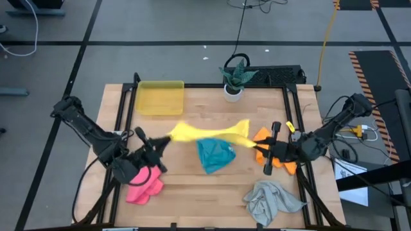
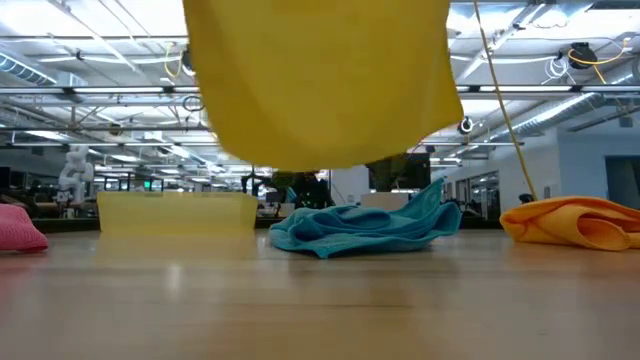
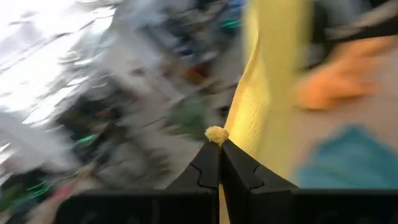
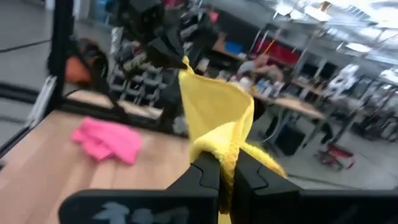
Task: Fold microfiber towels
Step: Fold the yellow microfiber cloth
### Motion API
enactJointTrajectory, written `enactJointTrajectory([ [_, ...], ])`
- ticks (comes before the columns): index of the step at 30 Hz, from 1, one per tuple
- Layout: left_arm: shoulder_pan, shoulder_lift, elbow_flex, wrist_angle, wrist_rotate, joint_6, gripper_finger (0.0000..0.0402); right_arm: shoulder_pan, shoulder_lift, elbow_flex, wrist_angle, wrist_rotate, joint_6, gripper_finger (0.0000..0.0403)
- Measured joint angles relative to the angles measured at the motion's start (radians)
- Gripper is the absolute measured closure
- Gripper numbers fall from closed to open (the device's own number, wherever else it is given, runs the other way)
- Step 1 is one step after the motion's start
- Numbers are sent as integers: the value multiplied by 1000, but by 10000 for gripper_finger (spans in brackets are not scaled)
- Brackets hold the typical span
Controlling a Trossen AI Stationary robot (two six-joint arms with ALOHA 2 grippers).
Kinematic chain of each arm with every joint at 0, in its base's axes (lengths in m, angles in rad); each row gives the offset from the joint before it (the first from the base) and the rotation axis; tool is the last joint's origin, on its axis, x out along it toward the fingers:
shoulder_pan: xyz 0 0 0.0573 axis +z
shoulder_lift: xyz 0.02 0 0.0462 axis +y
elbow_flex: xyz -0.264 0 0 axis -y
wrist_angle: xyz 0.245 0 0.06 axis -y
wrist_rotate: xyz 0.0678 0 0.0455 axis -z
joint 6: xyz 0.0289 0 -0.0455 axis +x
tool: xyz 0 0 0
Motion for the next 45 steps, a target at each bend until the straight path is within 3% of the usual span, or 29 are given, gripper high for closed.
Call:
enactJointTrajectory([
  [2, -4, 0, 0, -80, 124, -133, 396, 13, 16, -35, -42, -22, 96, 403],
  [6, -3, 36, -31, -143, 310, -356, 395, 19, 70, -160, 9, -247, 349, 403],
  [13, -8, 119, -146, -114, 646, -602, 393, 34, 251, -420, 485, -649, 700, 403],
  [18, -8, 132, -189, -109, 825, -728, 396, 40, 382, -533, 716, -678, 914, 403],
  [23, -8, 133, -195, -111, 832, -733, 394, 20, 491, -513, 722, -684, 1017, 403],
  [29, -8, 133, -195, -108, 882, -731, 391, 1, 586, -393, 665, -806, 1017, 403],
  [35, -8, 133, -195, -95, 917, -717, 397, -3, 590, -237, 382, -840, 1008, 403],
  [40, -8, 117, -169, -114, 827, -649, 394, -3, 546, -75, 44, -801, 927, 403],
  [45, -12, 67, -90, -223, 758, -626, 394, 13, 432, 10, -109, -705, 745, 403],
])
